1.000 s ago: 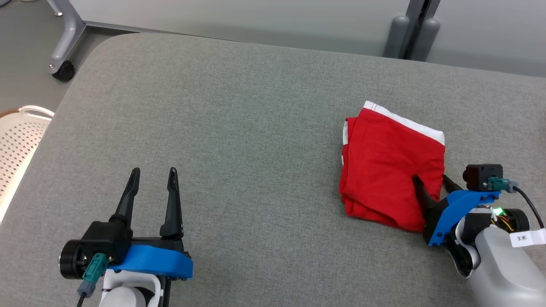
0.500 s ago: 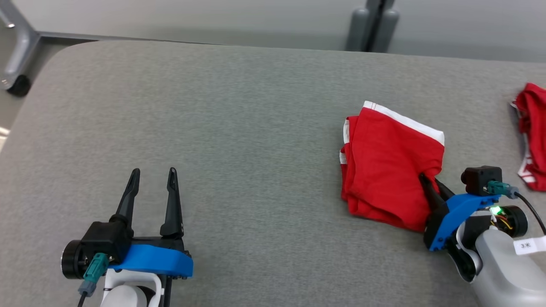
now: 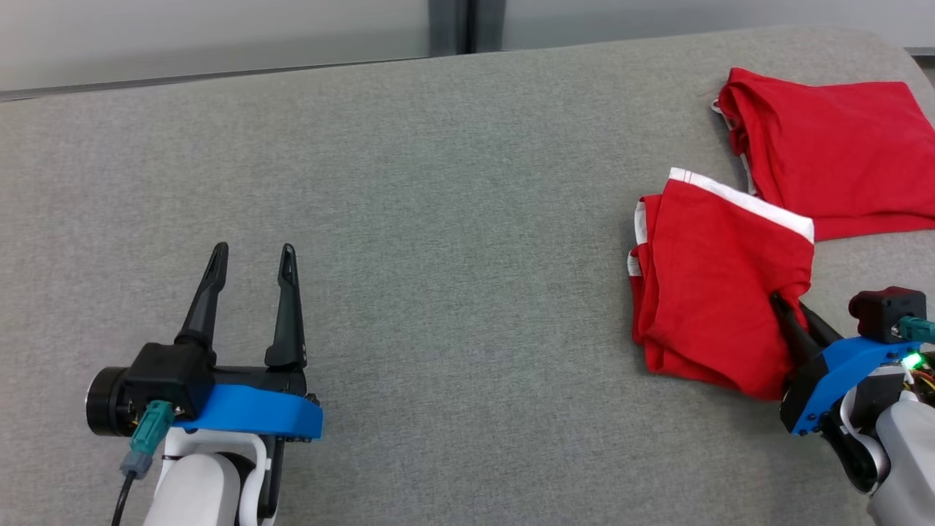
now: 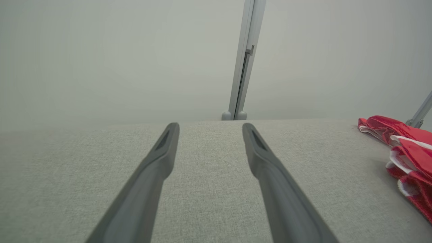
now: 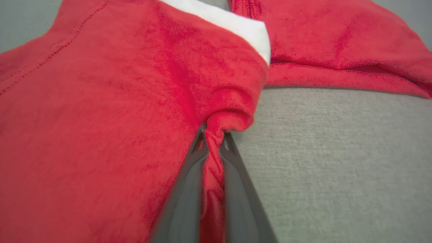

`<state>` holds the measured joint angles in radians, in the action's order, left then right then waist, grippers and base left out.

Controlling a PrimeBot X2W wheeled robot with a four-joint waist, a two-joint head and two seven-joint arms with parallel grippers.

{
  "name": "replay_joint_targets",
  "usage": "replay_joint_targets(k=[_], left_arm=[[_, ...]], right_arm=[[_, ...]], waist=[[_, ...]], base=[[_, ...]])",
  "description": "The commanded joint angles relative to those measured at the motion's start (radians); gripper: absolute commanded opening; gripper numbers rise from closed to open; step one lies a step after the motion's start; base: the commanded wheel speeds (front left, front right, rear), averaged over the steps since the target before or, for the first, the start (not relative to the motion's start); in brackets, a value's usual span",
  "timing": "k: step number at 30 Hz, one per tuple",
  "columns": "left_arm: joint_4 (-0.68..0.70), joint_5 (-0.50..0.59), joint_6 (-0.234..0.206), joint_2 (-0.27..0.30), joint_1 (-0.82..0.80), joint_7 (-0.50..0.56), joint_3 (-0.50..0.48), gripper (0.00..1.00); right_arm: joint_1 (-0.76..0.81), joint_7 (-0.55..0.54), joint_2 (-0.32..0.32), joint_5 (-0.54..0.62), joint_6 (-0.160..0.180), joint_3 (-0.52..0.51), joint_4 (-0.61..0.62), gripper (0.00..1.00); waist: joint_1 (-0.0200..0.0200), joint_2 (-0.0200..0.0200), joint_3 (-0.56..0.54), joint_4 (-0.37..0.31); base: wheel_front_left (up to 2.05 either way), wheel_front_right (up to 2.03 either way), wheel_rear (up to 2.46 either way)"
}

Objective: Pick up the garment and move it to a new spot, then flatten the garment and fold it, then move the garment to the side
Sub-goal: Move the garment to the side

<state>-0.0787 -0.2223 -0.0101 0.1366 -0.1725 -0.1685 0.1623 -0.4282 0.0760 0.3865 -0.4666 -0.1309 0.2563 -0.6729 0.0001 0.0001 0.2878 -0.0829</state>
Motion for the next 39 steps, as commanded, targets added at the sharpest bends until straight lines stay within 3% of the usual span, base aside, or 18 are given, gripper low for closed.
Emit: replay_joint_targets(k=[1,10,18,24,33,39], left_arm=[[0.003,0.004,-0.003,0.007,-0.017,0.003,-0.001,1.00],[-0.004,0.011,-0.002,0.017,-0.066,0.001,0.007,1.00],[0.010,0.013,-0.009,0.022,-0.092,-0.001,0.015,1.00],[0.039,0.021,-0.017,0.029,-0.114,0.004,0.020,1.00],[0.156,0.040,-0.034,0.065,-0.136,0.047,0.017,1.00],[0.206,0.048,-0.037,0.085,-0.148,0.076,0.018,1.00]], right_arm=[[0.005,-0.002,0.012,0.002,0.000,-0.001,0.011,0.00],[-0.058,0.041,0.083,0.059,0.000,0.036,0.093,0.00],[-0.258,0.007,0.161,0.100,0.000,0.119,0.139,0.00],[-0.392,-0.037,0.252,0.068,0.000,0.163,0.098,0.00],[-0.501,-0.079,0.476,-0.057,0.000,0.220,0.022,0.00],[-0.577,-0.076,0.501,-0.077,0.000,0.252,-0.035,0.00]], waist=[[-0.0001,-0.0001,0.002,-0.014],[-0.0001,-0.0001,0.033,-0.040],[-0.0001,-0.0001,0.082,-0.009],[-0.0001,-0.0001,0.144,0.009],[-0.0001,-0.0001,0.240,-0.030],[-0.0001,-0.0001,0.286,-0.056]], base=[[0.00,0.00,0.00],[0.00,0.00,0.00],[0.00,0.00,0.00],[0.00,0.00,0.00],[0.00,0.00,0.00],[0.00,0.00,0.00]])
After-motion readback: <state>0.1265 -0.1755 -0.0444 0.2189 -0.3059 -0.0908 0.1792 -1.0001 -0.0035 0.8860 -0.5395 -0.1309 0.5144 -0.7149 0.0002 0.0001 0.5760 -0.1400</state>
